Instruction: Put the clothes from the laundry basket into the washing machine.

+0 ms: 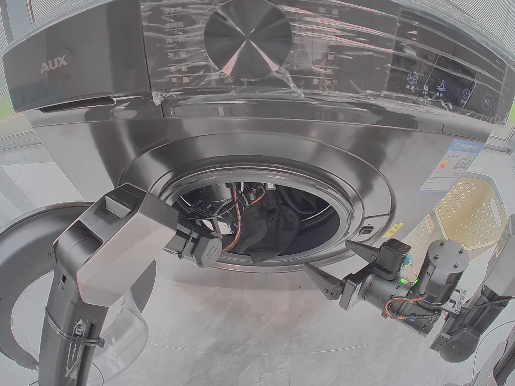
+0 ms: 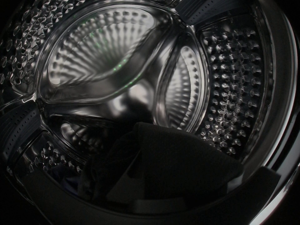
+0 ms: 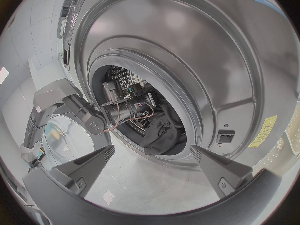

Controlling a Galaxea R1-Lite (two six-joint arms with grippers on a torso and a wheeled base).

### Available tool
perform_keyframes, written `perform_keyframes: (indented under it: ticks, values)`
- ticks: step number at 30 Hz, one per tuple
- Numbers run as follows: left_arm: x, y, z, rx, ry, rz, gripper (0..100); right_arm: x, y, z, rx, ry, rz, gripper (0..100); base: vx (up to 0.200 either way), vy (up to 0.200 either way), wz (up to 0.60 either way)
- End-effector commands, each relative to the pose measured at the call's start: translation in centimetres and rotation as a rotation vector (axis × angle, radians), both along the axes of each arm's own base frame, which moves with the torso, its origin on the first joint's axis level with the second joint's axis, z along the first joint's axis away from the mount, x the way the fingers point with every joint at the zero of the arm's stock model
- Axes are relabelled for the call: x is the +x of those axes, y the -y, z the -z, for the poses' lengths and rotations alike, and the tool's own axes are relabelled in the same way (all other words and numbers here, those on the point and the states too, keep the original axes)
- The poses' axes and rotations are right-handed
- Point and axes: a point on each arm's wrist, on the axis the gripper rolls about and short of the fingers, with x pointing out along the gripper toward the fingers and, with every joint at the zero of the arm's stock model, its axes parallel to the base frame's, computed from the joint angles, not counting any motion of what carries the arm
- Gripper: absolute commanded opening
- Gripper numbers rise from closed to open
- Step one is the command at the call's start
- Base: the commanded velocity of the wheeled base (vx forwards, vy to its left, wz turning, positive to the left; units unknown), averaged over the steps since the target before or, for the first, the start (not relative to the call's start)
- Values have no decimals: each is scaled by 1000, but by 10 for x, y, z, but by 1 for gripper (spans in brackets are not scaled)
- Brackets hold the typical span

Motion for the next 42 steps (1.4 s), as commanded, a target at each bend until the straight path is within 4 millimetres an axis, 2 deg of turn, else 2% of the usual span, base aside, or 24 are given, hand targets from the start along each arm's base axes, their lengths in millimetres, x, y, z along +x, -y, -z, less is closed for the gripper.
perform_keyframes:
  ticks: [1, 5, 6, 10, 15, 18, 19, 21, 28, 29, 34, 35, 42]
  values:
    - [9, -1, 5, -7, 5, -17, 0, 0, 0, 1, -3, -4, -2, 100, 0, 0, 0]
    - [6, -1, 7, 3, -14, -16, 0, 2, -1, 4, -8, -12, 0, 100, 0, 0, 0]
    - [5, -1, 7, 6, -19, -16, 100, 2, -1, 4, -8, -12, 0, 100, 0, 0, 0]
    - [-9, -4, 6, 39, -93, -2, 100, 2, -1, 4, -8, -12, 1, 100, 0, 0, 0]
    - [-23, -8, 13, 78, -198, 20, 100, 1, -2, 4, -9, -11, -5, 100, 0, 0, 0]
    - [-35, -13, 30, 141, -299, 46, 100, 1, -2, 4, -9, -13, -6, 100, 0, 0, 0]
    - [-35, -13, 30, 141, -299, 46, 100, 1, -2, 4, -9, -13, -6, 100, 0, 0, 0]
    - [-43, -16, 47, 182, -370, 98, 100, 1, -3, 6, -12, -18, -9, 100, 0, 0, 0]
    - [-41, -16, 71, 226, -407, 99, 100, 1, -3, 5, -10, -14, -8, 100, 0, 0, 0]
    - [-39, -15, 72, 230, -405, 98, 0, 1, -3, 5, -8, -12, -8, 100, 0, 0, 0]
    - [-36, -12, 72, 218, -387, 104, 0, 1, -4, 4, -6, -9, -11, 100, 0, 0, 0]
    - [-27, -8, 62, 181, -332, 92, 0, 2, -4, 4, -5, -8, -9, 100, 0, 0, 0]
    - [-5, 0, 22, 55, -162, 30, 0, 2, -4, 1, 1, 3, -8, 100, 0, 0, 0]
